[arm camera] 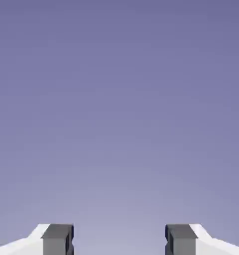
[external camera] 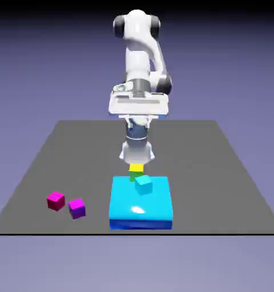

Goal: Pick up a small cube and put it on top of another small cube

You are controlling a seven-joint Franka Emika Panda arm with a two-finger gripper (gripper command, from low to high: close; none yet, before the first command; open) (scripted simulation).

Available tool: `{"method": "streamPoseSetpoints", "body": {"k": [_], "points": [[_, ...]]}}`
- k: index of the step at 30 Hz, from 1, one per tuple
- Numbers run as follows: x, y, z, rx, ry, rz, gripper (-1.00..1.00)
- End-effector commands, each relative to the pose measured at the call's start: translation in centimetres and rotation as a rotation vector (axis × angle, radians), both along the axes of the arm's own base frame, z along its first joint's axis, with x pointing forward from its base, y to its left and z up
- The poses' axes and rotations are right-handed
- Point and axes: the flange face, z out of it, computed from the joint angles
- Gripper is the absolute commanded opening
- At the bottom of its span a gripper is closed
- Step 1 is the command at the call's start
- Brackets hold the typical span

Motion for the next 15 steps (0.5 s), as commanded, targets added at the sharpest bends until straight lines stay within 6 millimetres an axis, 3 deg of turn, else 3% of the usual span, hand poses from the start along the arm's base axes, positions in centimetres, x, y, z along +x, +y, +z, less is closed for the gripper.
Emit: {"method": "streamPoseSetpoints", "body": {"k": [1,8,15], "points": [[0.8,-0.4,-0.7,-0.008,0.040,0.010,0.00],[5.9,-3.9,-6.7,-0.068,0.322,0.084,0.00],[9.3,-8.1,-13.8,-0.140,0.605,0.165,0.00]]}}
